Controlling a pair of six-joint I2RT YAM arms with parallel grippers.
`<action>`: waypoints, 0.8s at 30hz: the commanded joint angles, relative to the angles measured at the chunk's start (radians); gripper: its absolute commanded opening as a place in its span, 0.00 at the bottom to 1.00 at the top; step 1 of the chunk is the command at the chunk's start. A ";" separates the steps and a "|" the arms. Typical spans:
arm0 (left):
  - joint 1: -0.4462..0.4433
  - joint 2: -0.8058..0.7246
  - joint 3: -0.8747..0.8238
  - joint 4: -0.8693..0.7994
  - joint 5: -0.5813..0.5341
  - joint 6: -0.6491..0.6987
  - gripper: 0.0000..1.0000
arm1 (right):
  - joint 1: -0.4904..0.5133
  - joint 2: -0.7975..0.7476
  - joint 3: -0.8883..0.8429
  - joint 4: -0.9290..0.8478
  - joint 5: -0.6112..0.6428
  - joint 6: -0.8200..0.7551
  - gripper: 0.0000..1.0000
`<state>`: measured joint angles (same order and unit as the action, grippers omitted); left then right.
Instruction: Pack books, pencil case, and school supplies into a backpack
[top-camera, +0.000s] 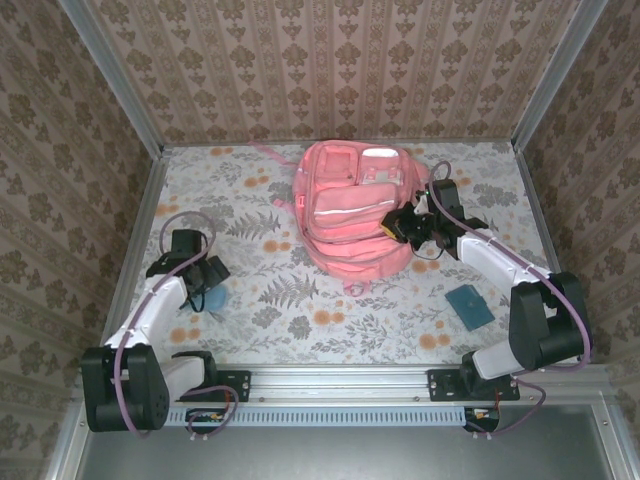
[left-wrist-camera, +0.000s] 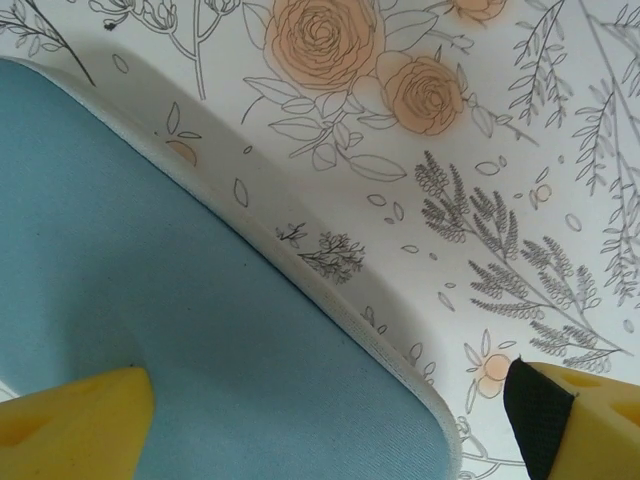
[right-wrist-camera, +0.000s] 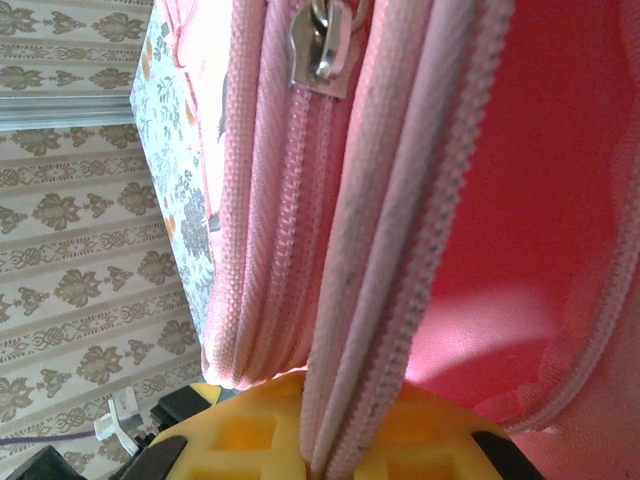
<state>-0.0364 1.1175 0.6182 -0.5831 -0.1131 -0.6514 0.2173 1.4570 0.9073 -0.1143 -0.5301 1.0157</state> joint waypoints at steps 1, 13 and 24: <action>0.003 0.018 -0.046 0.005 0.112 -0.079 0.94 | 0.019 0.011 0.038 0.026 -0.005 -0.032 0.00; -0.410 0.111 -0.013 0.153 0.239 -0.239 0.93 | 0.032 0.017 0.039 -0.014 0.039 -0.041 0.03; -0.545 0.191 0.258 -0.030 0.170 -0.051 0.94 | 0.089 -0.114 0.114 -0.329 0.228 -0.334 0.69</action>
<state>-0.5835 1.3304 0.8169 -0.5098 0.0738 -0.7666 0.2699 1.4185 0.9497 -0.3004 -0.3832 0.8402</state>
